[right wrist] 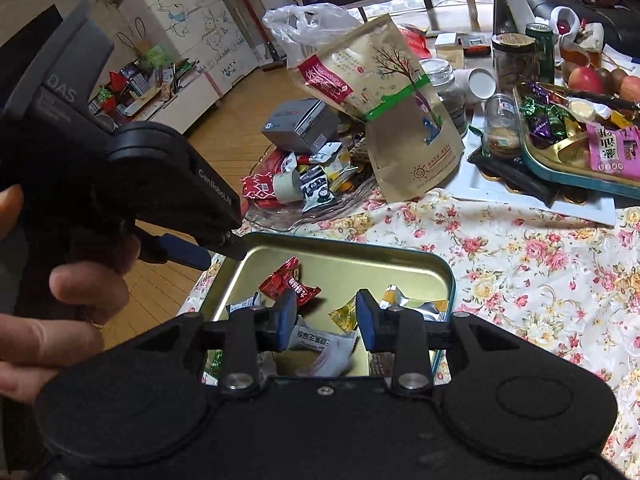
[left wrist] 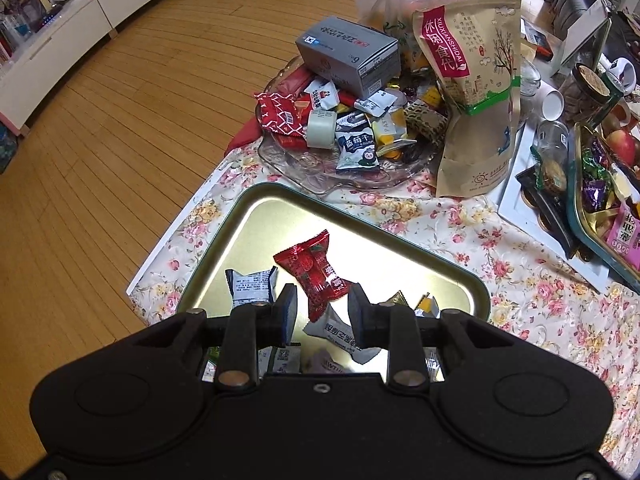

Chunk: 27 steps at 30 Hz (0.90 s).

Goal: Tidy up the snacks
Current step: 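Drop the gold candy into the tray with the left tool while the right drops the hawthorn packet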

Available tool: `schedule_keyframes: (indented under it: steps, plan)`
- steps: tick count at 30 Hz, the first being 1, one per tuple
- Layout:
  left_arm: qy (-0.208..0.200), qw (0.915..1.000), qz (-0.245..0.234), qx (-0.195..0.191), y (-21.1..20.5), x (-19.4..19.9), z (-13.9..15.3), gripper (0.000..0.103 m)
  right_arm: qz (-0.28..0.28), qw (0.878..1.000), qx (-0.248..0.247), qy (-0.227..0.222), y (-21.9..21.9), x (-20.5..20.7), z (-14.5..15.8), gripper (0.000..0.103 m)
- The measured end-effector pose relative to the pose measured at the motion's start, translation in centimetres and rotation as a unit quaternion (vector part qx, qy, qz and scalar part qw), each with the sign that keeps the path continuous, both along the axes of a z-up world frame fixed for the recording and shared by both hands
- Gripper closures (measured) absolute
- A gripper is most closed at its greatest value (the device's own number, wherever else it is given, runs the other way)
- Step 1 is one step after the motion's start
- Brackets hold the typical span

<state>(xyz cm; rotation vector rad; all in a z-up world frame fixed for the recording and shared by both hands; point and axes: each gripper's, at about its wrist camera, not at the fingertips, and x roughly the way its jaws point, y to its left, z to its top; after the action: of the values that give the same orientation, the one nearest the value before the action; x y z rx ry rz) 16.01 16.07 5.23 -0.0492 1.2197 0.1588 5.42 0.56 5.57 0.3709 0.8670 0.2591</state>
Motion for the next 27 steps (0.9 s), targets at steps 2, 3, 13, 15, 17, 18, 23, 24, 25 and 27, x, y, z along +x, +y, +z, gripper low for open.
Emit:
schedule_keyframes:
  steps: [2,3,13,15,17,18,23,24,25,27]
  plan:
    - [-0.001,1.0,-0.003,0.007,-0.2,-0.2,-0.1,0.065,-0.006,1.0,-0.007,0.001,-0.3,0.0,0.0,0.067]
    - [-0.002,0.9999,-0.006,0.009,-0.4,-0.3,-0.1,0.065,-0.011,1.0,-0.011,0.003,-0.5,-0.1,-0.1,0.067]
    - [-0.007,0.9973,-0.058,0.043,-3.0,-2.1,-1.1,0.065,-0.057,0.997,-0.051,0.023,-3.2,-0.4,-1.2,0.067]
    - [-0.004,0.9965,-0.068,0.049,-3.5,-2.5,-1.5,0.065,-0.066,0.996,-0.05,0.031,-3.9,-0.6,-1.5,0.067]
    - [0.001,0.9957,-0.076,0.052,-4.0,-2.9,-1.9,0.065,-0.074,0.995,-0.05,0.04,-4.6,-0.7,-1.9,0.067]
    - [0.003,0.9954,-0.08,0.052,-4.2,-3.1,-2.2,0.065,-0.077,0.995,-0.051,0.044,-4.9,-0.7,-2.1,0.067]
    - [0.027,0.9927,-0.104,0.054,-5.5,-4.3,-3.9,0.065,-0.09,0.992,-0.063,0.064,-6.1,-0.8,-3.2,0.067]
    - [0.03,0.9922,-0.108,0.055,-5.6,-4.6,-4.2,0.065,-0.092,0.991,-0.064,0.068,-6.3,-0.8,-3.4,0.067]
    - [0.033,0.9916,-0.111,0.057,-5.8,-4.8,-4.5,0.065,-0.094,0.991,-0.065,0.073,-6.6,-0.8,-3.7,0.067]
    - [0.034,0.9908,-0.113,0.067,-6.1,-5.2,-5.0,0.065,-0.098,0.99,-0.067,0.081,-7.0,-0.9,-4.1,0.067]
